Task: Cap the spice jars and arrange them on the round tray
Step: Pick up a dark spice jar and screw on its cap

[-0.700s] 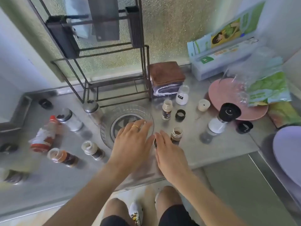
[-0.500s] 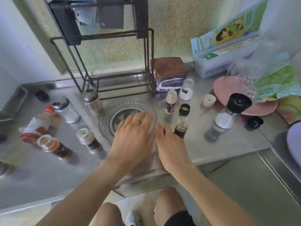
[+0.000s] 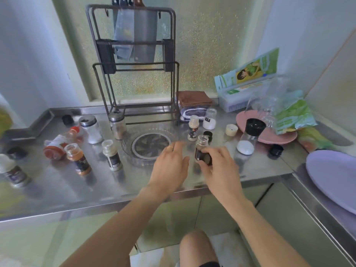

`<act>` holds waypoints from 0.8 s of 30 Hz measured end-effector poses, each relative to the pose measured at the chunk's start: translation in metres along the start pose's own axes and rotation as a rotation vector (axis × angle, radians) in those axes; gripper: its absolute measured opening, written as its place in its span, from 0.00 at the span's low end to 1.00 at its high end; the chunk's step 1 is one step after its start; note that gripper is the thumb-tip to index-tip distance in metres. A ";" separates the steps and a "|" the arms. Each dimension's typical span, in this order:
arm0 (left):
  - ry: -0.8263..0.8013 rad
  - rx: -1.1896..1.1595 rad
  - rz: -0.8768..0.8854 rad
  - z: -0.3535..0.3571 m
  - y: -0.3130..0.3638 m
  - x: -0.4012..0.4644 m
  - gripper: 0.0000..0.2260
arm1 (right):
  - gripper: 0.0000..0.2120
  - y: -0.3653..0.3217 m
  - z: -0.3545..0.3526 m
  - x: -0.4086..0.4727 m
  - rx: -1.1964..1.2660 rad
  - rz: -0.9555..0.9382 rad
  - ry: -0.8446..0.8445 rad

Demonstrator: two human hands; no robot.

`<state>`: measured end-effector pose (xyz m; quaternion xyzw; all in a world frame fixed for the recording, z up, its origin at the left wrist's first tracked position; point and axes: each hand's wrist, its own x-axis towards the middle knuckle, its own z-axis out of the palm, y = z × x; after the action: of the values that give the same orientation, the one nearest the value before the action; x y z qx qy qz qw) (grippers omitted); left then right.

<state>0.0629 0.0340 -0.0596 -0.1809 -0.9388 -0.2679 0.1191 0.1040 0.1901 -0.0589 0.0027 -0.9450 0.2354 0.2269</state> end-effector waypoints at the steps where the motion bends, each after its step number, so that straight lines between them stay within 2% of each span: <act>1: 0.001 -0.048 -0.012 0.006 0.004 0.004 0.19 | 0.14 0.004 -0.007 0.005 0.045 0.028 0.025; 8: -0.009 -0.322 -0.149 0.054 0.022 0.031 0.28 | 0.21 0.015 -0.015 0.045 0.434 0.171 0.109; 12: 0.040 -0.360 -0.148 0.067 0.010 0.035 0.19 | 0.17 0.010 -0.008 0.056 0.685 0.235 0.142; 15: 0.086 -0.365 -0.095 0.069 0.000 0.029 0.16 | 0.17 0.013 0.000 0.058 0.711 0.246 0.177; 24: 0.129 -0.476 -0.025 0.070 -0.014 0.015 0.15 | 0.18 0.017 0.020 0.052 0.719 0.144 0.081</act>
<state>0.0347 0.0651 -0.1197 -0.1750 -0.8418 -0.4940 0.1294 0.0471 0.2013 -0.0598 0.0064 -0.7901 0.5676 0.2313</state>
